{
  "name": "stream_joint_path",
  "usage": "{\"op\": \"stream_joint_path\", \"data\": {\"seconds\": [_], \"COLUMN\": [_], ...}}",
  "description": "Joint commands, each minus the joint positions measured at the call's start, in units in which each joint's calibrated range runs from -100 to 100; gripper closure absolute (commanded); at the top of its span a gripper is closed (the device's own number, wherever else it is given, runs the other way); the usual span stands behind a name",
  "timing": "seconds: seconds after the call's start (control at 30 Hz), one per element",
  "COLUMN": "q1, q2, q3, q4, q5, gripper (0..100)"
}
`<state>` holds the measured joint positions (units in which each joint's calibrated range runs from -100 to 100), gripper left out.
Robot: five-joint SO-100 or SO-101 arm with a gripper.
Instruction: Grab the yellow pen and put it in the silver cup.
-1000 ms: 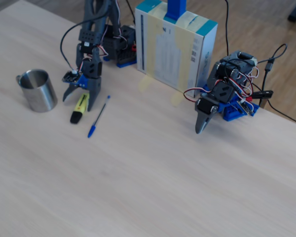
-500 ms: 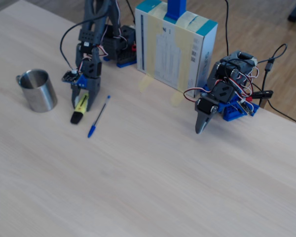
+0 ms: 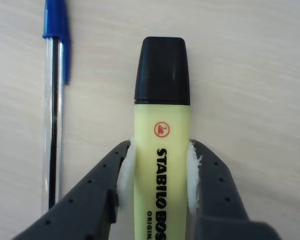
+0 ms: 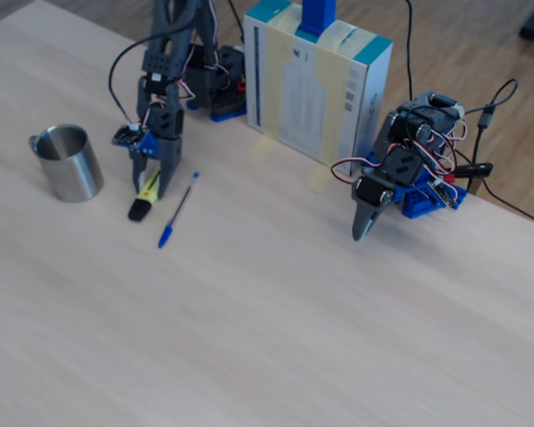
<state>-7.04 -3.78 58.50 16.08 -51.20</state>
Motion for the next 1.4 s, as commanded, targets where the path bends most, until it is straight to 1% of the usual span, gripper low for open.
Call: {"op": "stream_joint_path", "data": {"seconds": [0.0, 0.53, 0.63, 0.73, 1.17, 1.37], "q1": [0.15, -2.82, -2.91, -3.0, -2.39, -0.2], "q2": [-4.7, -20.49, -22.32, -23.56, -26.72, -26.47], "q3": [1.86, 1.95, 2.13, 3.49, 10.66, 11.02], "q4": [-0.34, -0.51, -3.51, -10.72, -48.13, -59.45], "q5": [-0.04, -0.4, -0.4, -0.4, -0.2, 0.01], "gripper": [97, 97, 97, 97, 97, 97]}}
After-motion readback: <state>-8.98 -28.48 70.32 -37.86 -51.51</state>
